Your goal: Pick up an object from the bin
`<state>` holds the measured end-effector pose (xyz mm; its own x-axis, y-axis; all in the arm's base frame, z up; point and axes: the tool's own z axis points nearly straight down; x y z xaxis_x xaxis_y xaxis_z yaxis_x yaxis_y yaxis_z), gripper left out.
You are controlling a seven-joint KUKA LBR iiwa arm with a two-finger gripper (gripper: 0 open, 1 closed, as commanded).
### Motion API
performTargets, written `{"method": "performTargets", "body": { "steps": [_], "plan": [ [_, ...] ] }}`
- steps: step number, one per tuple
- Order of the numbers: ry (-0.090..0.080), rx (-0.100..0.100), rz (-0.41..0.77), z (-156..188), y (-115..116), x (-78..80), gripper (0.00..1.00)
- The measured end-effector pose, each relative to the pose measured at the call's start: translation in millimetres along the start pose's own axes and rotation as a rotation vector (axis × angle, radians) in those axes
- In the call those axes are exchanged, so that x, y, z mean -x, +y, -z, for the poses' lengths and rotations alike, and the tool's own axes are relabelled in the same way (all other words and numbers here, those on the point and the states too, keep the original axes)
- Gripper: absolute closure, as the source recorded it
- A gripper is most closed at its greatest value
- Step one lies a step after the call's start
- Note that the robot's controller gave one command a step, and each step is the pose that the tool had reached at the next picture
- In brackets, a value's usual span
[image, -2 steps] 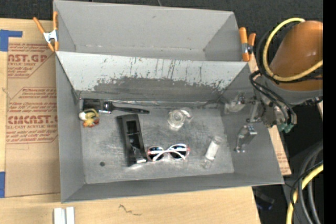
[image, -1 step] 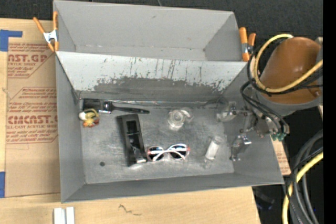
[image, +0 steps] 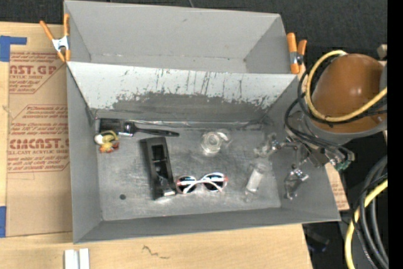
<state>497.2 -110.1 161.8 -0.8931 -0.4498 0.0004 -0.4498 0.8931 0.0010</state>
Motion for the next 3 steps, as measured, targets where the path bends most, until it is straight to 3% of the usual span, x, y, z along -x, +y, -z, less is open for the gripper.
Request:
{"method": "performTargets", "body": {
  "steps": [1,2,3],
  "plan": [
    [0.000,0.000,0.190,-14,-8,-1.9,0.00],
    [-0.003,-0.004,0.385,-78,-6,3.7,0.00],
    [-0.006,-0.004,0.584,-91,-9,2.5,1.00]
  ]
}}
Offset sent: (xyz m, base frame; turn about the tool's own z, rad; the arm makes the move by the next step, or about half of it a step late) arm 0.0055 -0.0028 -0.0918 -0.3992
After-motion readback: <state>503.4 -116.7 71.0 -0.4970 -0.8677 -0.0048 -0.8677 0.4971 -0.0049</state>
